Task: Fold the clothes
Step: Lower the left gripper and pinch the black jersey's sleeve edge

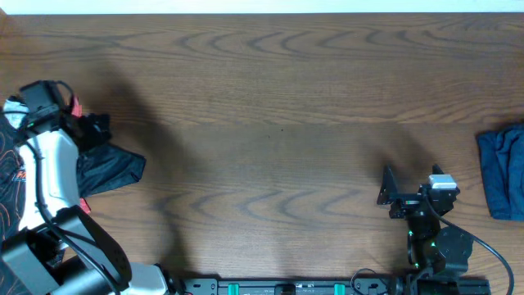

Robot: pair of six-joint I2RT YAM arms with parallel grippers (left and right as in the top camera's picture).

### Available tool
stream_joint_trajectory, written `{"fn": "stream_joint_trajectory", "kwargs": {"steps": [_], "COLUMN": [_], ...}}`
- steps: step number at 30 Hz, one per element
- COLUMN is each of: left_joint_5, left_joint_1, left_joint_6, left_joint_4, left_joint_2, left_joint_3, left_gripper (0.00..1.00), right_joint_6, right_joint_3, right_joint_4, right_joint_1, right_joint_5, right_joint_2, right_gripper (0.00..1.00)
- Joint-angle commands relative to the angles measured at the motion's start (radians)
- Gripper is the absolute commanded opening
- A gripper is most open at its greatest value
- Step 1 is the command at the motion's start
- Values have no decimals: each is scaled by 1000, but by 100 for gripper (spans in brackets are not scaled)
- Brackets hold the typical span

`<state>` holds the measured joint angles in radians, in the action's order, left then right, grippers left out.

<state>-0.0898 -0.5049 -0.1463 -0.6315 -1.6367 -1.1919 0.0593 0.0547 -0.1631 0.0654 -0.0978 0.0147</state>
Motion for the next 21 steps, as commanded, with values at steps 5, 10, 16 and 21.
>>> {"fn": "stream_joint_trajectory", "kwargs": {"steps": [5, 10, 16, 21], "left_joint_5": [198, 233, 240, 240], "left_joint_1": [-108, -148, -168, -179], "left_joint_6": [-19, -6, 38, 49], "left_joint_4": [66, 100, 126, 133], "left_joint_2": [-106, -171, -202, -212], "left_joint_3": [-28, -28, -28, -28], "left_gripper": [85, 84, 84, 78], "right_joint_6": [-12, -12, -12, -12], "right_joint_3": [-7, -7, -7, -7], "right_joint_4": [1, 1, 1, 1], "right_joint_1": [7, 7, 7, 7], "right_joint_5": [-4, -4, -4, -4], "right_joint_2": [-8, -8, -8, -8], "right_gripper": [99, 99, 99, 99]}}
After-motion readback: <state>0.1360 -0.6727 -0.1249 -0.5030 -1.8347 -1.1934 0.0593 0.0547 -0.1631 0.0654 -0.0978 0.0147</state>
